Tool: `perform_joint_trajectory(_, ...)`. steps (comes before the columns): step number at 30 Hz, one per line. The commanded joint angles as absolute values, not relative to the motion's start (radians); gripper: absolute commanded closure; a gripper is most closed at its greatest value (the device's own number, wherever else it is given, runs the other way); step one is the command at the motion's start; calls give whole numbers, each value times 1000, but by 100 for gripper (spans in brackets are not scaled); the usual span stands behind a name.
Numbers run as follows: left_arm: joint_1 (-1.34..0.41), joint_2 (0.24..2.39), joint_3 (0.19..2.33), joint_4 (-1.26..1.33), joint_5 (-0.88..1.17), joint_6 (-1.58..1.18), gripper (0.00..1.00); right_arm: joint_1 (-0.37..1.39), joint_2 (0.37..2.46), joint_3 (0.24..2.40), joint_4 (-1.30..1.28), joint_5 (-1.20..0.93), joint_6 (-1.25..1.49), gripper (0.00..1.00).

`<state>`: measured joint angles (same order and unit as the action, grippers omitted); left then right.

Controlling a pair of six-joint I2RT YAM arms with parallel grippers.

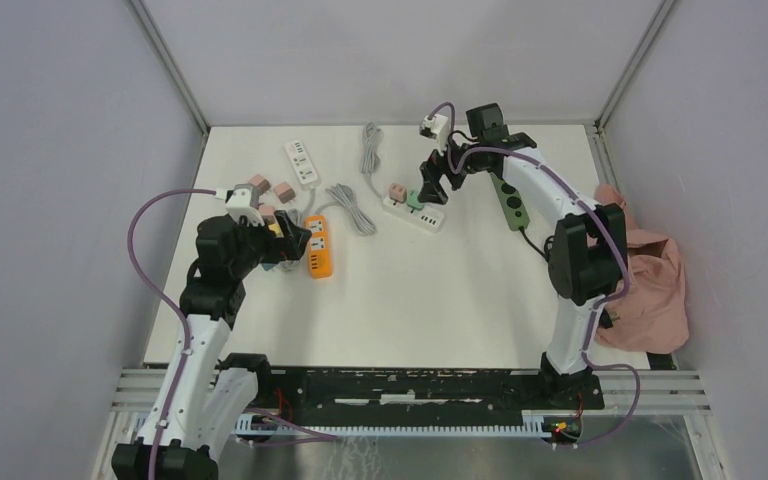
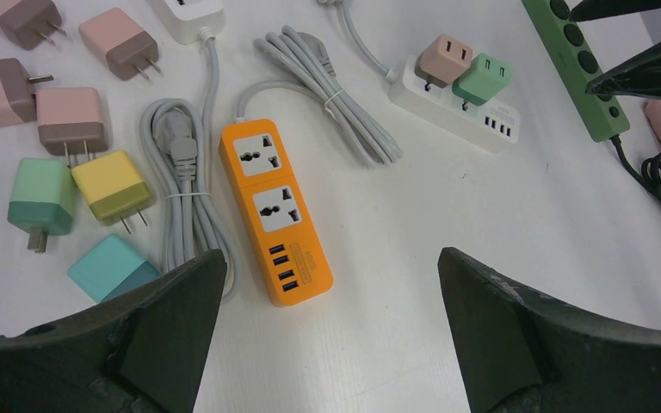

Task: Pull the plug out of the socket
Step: Move the socket to the center of the board.

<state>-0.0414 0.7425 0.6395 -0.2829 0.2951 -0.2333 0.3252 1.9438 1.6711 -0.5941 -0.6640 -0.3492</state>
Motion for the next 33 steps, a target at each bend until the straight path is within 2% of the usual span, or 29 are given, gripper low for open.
perform_joint_trajectory(1,-39,727,657,-254,324,-196,1,331,2018,1777,-671,-768,-735,2)
perform_joint_trajectory(4,-38,723,657,-253,320,-195,1,350,2121,1921,-773,-701,-737,8)
perform_joint_trajectory(15,-39,723,657,-253,324,-196,1,399,2250,2008,-743,-564,-591,25)
perform_joint_trajectory(20,-38,722,655,-253,321,-196,1,405,2303,2070,-799,-550,-585,44)
perform_joint_trajectory(27,-38,722,655,-254,321,-196,1,406,2245,2008,-853,-541,-635,76)
perform_joint_trajectory(30,-39,722,655,-254,323,-196,1,403,2156,1891,-856,-553,-673,84)
perform_joint_trajectory(33,-40,721,655,-253,329,-196,1,399,2037,1750,-867,-588,-724,89)
